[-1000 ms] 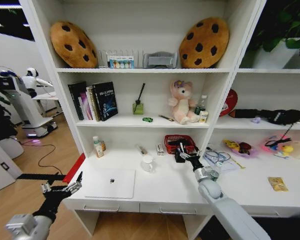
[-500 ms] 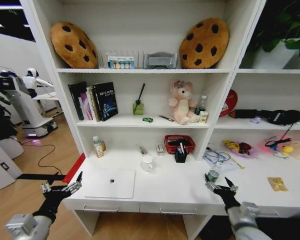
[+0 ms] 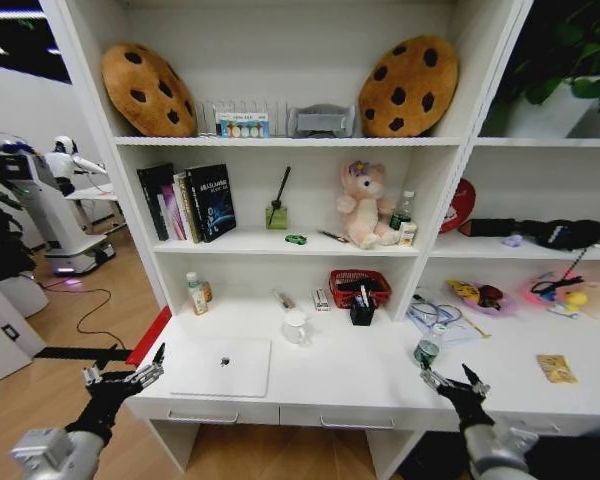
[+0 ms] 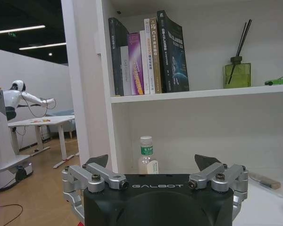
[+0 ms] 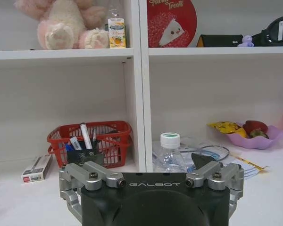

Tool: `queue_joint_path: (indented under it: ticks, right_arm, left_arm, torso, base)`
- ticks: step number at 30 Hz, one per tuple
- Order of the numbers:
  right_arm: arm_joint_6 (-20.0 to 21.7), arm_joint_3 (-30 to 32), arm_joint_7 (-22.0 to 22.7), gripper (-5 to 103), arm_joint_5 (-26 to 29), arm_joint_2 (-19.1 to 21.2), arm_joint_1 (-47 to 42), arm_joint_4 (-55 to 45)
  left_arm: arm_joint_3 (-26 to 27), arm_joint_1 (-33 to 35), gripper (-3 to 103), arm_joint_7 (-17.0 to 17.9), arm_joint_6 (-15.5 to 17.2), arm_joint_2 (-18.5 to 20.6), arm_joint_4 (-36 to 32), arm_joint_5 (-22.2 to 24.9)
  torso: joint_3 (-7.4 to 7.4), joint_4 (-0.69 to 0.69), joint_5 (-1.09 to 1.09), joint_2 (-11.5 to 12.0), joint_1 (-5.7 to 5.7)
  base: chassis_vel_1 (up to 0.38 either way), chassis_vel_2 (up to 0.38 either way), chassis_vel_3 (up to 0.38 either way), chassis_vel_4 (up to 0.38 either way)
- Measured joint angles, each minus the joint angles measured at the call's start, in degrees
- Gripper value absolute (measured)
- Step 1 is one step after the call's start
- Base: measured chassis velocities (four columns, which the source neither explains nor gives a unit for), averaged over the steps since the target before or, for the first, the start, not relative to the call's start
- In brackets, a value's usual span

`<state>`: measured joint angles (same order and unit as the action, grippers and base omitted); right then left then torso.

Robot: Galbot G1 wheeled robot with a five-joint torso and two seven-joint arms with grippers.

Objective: Organize the objects on the table.

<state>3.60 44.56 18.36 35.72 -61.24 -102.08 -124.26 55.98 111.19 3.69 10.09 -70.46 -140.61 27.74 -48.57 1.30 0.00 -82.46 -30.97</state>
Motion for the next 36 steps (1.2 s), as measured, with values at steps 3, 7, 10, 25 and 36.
queue_joint_path:
  ticks: [3, 7, 10, 25, 36]
  right_arm:
    - [0.1, -1.3, 0.5, 100, -0.2, -0.3, 0.3, -0.3]
    - [-0.1, -2.3, 0.8, 100, -1.0, -1.2, 0.3, -0.3]
    - [-0.5, -2.6, 0.9, 100, -1.4, -1.8, 0.3, -0.2]
    - [-1.4, -4.5, 0.6, 100, -2.9, -1.3, 3.5, 2.4]
    - [-4.7, -13.9, -3.2, 100, -5.4, 3.2, 10.5, 4.5]
  left_arm:
    - [0.0, 0.0, 100, 0.0, 0.0, 0.0, 0.0, 0.0]
    - [0.0, 0.0, 100, 0.0, 0.0, 0.0, 0.0, 0.0]
    - [0.0, 0.0, 100, 0.0, 0.0, 0.0, 0.0, 0.0]
    - [0.0, 0.0, 100, 0.0, 0.0, 0.0, 0.0, 0.0]
    - [0.0, 0.0, 100, 0.0, 0.0, 0.0, 0.0, 0.0]
  torso:
    - [0.00, 0.02, 0.00, 0.0, 0.00]
    - [0.01, 0.04, 0.00, 0.0, 0.00]
    - [0.00, 0.04, -0.02, 0.0, 0.00]
    - [0.01, 0.02, -0.06, 0.0, 0.02]
    - [0.00, 0.02, -0.03, 0.0, 0.01]
  base:
    - [0.000, 0.000, 0.000, 0.000]
    - [-0.027, -0.057, 0.035, 0.039]
    - [-0.121, -0.112, 0.106, 0.100]
    - [-0.186, -0.187, 0.185, 0.185]
    - [-0.028, -0.045, 0.023, 0.019]
